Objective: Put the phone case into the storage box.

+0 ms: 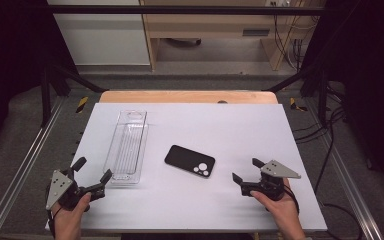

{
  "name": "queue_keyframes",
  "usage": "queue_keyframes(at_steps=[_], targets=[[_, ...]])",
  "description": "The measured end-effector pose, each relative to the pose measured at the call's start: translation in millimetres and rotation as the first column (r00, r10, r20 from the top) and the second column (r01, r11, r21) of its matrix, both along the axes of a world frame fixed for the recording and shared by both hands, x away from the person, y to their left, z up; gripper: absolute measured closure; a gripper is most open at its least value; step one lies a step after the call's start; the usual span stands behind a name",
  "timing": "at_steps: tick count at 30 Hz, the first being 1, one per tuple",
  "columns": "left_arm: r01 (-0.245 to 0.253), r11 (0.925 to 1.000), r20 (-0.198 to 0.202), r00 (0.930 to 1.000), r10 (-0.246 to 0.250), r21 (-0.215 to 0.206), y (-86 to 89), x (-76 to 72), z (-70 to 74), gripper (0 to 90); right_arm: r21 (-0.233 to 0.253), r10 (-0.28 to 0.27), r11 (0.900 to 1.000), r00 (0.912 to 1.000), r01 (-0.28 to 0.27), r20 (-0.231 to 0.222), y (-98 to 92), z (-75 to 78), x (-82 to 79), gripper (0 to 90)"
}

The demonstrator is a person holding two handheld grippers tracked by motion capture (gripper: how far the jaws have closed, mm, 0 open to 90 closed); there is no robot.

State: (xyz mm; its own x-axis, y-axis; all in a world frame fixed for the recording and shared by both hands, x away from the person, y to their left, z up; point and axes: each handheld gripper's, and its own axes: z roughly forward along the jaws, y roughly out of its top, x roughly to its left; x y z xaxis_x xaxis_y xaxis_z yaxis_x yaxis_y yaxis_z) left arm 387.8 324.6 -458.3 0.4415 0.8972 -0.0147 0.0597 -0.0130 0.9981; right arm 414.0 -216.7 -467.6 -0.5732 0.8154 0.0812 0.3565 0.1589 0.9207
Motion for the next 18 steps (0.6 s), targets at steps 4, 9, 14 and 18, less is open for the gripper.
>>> queue_keyframes(at_steps=[4, 9, 14, 18], targets=[[0.003, 0.9999, -0.008, 1.0000, -0.003, -0.015, 0.0, 0.8, -0.7, 1.2, -0.096, 0.011, 0.995, 0.9999, -0.011, -0.009, 15.7, 3.4, 1.9, 7.9], [0.002, 0.9999, -0.010, 0.9999, -0.002, -0.016, 1.5, 0.2, -0.4, 1.1, -0.160, 0.060, 0.985, 0.9977, -0.065, -0.031, 34.7, 8.9, 10.0, 7.3], [-0.004, 0.9998, -0.013, 0.9999, 0.003, -0.022, 3.4, -0.1, -0.7, 1.1, -0.216, 0.107, 0.970, 0.9929, -0.115, -0.052, 51.4, 17.4, 17.9, 10.0], [-0.002, 0.9998, -0.008, 1.0000, 0.002, -0.019, 4.7, -0.1, -0.3, 1.1, -0.254, 0.125, 0.957, 0.9893, -0.140, -0.076, 61.3, 23.7, 21.6, 11.1]])
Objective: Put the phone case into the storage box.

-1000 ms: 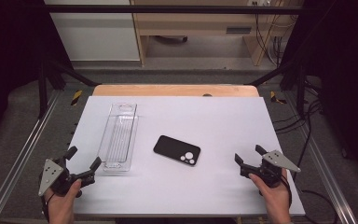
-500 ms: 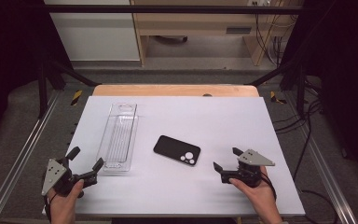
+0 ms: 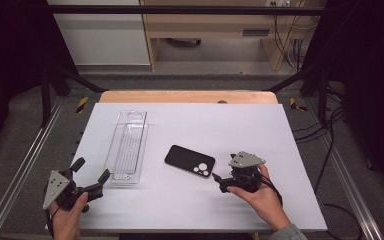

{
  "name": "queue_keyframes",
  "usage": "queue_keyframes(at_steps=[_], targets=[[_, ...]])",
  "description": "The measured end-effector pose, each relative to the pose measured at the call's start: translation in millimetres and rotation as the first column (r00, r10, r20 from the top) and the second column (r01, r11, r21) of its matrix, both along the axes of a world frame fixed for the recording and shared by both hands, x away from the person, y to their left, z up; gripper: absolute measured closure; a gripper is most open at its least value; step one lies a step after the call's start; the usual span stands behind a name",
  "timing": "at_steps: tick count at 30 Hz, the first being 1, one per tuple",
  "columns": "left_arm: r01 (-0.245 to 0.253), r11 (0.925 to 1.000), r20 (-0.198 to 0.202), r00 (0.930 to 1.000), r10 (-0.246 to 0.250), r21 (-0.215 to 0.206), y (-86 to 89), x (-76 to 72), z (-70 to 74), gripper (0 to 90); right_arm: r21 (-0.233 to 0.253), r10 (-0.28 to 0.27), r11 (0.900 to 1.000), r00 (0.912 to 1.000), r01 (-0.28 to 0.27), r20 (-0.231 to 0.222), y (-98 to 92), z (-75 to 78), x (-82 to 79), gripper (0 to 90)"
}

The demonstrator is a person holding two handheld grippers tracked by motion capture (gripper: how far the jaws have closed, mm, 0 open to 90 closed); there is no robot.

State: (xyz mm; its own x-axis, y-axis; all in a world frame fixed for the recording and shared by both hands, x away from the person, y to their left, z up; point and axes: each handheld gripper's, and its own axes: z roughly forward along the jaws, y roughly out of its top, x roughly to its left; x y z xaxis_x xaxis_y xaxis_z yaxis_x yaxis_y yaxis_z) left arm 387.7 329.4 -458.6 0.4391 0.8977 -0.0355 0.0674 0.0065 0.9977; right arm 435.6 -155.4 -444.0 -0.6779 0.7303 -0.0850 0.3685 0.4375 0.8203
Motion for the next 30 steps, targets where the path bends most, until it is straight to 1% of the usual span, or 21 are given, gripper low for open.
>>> queue_keyframes(at_steps=[3, 4, 5, 6, 7, 10, 12, 15, 16, 19, 22, 26, 27, 30], targets=[[0.003, 0.9999, 0.002, 1.0000, -0.003, -0.011, 1.4, 0.1, 0.2, 0.9, -0.035, 0.028, 0.999, 0.9995, -0.028, -0.012, 5.7, 2.1, 2.2, 10.8], [0.003, 0.9999, 0.003, 1.0000, -0.003, -0.012, 1.5, 0.1, 0.2, 0.9, -0.035, 0.028, 0.999, 0.9995, -0.028, -0.012, 5.7, 2.1, 2.2, 10.8], [0.005, 0.9999, 0.003, 1.0000, -0.005, -0.010, 1.2, 0.2, 0.1, 0.8, -0.059, 0.035, 0.998, 0.9991, -0.036, -0.026, 8.9, 2.1, 3.3, 10.8], [0.009, 0.9999, 0.003, 1.0000, -0.009, -0.010, 0.7, 0.3, 0.1, 0.8, -0.059, 0.035, 0.998, 0.9991, -0.036, -0.026, 8.9, 2.1, 3.3, 10.8], [0.015, 0.9998, 0.001, 0.9999, -0.015, -0.008, -0.5, 0.5, -0.1, 0.8, -0.070, 0.043, 0.996, 0.9983, -0.046, -0.040, 11.2, 1.8, 4.3, 11.3], [0.024, 0.9997, -0.003, 0.9997, -0.024, -0.004, -2.1, 0.8, -0.5, 0.7, -0.093, 0.054, 0.994, 0.9973, -0.059, -0.048, 14.2, 1.8, 6.0, 11.6], [0.025, 0.9997, -0.004, 0.9997, -0.025, -0.001, -2.5, 0.7, -0.5, 0.8, -0.096, 0.059, 0.993, 0.9968, -0.064, -0.053, 15.2, 2.0, 6.3, 11.7], [0.032, 0.9995, -0.001, 0.9995, -0.032, -0.002, -3.6, 0.9, -0.6, 0.6, -0.115, 0.071, 0.990, 0.9949, -0.079, -0.072, 19.4, 2.2, 8.0, 11.8], [0.032, 0.9995, -0.001, 0.9995, -0.032, -0.002, -3.6, 0.9, -0.6, 0.6, -0.115, 0.071, 0.990, 0.9949, -0.079, -0.072, 19.4, 2.2, 8.0, 11.8], [0.031, 0.9995, -0.005, 0.9995, -0.031, -0.004, -3.7, 1.2, -1.0, 0.6, -0.134, 0.082, 0.987, 0.9933, -0.092, -0.081, 23.2, 3.6, 9.9, 12.7], [0.035, 0.9994, -0.006, 0.9994, -0.035, -0.001, -4.2, 1.3, -1.1, 0.6, -0.153, 0.081, 0.984, 0.9932, -0.093, -0.083, 24.7, 5.0, 12.6, 13.4], [0.040, 0.9992, -0.009, 0.9992, -0.040, 0.001, -4.9, 1.6, -1.5, 0.6, -0.156, 0.074, 0.984, 0.9934, -0.087, -0.087, 27.7, 3.8, 14.8, 14.5], [0.042, 0.9991, -0.010, 0.9991, -0.042, 0.001, -5.2, 1.7, -1.6, 0.5, -0.164, 0.077, 0.982, 0.9931, -0.091, -0.088, 28.0, 3.7, 15.4, 14.7], [0.048, 0.9988, -0.018, 0.9987, -0.048, 0.005, -6.5, 0.8, -2.6, 0.6, -0.154, 0.066, 0.985, 0.9938, -0.080, -0.089, 29.8, 2.6, 16.7, 18.9]])
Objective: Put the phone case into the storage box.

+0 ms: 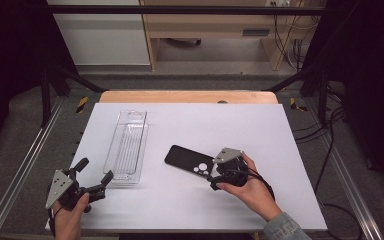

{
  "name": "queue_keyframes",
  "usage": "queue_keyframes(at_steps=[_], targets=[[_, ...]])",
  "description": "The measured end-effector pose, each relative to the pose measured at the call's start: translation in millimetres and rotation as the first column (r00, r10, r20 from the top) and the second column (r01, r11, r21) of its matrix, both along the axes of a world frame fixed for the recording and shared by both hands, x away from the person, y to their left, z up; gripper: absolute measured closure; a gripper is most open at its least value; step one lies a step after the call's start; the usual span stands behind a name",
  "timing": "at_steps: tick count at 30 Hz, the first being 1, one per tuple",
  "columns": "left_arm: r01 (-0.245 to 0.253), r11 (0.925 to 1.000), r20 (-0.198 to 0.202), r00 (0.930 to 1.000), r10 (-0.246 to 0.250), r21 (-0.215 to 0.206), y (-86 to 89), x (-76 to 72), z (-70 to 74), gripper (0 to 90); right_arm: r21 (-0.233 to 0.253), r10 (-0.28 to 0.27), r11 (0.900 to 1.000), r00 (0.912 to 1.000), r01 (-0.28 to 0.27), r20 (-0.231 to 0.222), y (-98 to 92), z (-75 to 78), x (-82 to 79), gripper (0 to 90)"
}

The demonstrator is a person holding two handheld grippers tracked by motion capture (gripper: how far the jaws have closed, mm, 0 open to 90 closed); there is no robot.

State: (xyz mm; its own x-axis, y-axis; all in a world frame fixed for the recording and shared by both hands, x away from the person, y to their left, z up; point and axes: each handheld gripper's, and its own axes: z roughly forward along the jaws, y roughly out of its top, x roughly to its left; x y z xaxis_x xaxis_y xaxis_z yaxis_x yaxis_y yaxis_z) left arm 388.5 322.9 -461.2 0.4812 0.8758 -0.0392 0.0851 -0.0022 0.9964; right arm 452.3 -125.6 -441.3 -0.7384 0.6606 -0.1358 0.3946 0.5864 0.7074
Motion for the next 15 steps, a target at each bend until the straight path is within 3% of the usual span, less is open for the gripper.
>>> queue_keyframes(at_steps=[7, 15], targets=[[-0.002, 1.0000, 0.000, 1.0000, 0.002, -0.003, 0.4, 0.3, 0.2, 0.5, 0.018, -0.001, 1.000, 0.9998, 0.001, -0.018, 3.1, -1.3, 4.2, 18.1], [0.013, 0.9998, -0.009, 0.9999, -0.013, 0.016, -3.2, 2.7, -1.2, 0.5, -0.013, 0.022, 1.000, 0.9981, -0.022, -0.058, 12.5, -0.8, 14.5, 19.0]])
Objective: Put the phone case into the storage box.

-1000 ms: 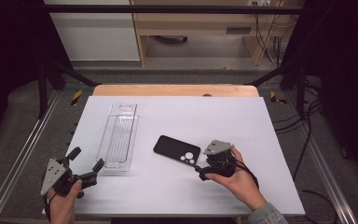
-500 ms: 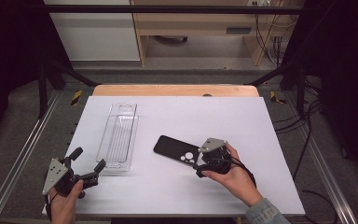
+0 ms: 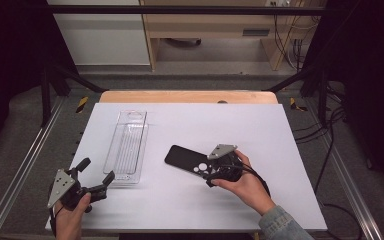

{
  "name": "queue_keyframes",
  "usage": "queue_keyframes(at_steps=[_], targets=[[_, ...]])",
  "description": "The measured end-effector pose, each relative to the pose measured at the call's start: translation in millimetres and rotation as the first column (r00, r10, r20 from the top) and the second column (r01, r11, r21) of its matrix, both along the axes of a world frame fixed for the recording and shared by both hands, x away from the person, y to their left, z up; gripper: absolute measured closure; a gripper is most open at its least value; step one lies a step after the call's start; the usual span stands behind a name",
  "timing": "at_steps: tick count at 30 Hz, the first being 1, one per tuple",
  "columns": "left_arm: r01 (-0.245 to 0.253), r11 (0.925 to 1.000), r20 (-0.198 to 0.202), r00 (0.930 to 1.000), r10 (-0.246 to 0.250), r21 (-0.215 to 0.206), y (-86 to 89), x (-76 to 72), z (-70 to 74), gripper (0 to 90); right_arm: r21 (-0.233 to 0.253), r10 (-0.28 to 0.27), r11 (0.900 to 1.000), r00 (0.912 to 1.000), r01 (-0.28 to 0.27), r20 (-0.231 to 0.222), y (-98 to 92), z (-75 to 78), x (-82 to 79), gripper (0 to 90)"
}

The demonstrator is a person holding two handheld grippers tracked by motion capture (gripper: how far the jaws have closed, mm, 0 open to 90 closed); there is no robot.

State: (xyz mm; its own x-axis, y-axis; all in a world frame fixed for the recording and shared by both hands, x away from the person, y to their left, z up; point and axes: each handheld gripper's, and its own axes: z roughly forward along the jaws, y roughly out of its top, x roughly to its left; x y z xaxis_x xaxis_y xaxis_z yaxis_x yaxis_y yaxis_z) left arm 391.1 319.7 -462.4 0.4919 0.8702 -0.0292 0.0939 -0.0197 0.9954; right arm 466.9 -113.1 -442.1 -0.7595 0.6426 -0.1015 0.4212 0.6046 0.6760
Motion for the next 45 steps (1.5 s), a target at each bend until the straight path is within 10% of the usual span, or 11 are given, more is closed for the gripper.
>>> queue_keyframes(at_steps=[45], targets=[[-0.005, 0.9999, 0.002, 1.0000, 0.005, 0.014, -0.6, -1.3, 1.1, 0.5, -0.149, 0.188, 0.969, 0.9786, -0.199, -0.084, 30.7, -17.8, 10.6, 63.8]])
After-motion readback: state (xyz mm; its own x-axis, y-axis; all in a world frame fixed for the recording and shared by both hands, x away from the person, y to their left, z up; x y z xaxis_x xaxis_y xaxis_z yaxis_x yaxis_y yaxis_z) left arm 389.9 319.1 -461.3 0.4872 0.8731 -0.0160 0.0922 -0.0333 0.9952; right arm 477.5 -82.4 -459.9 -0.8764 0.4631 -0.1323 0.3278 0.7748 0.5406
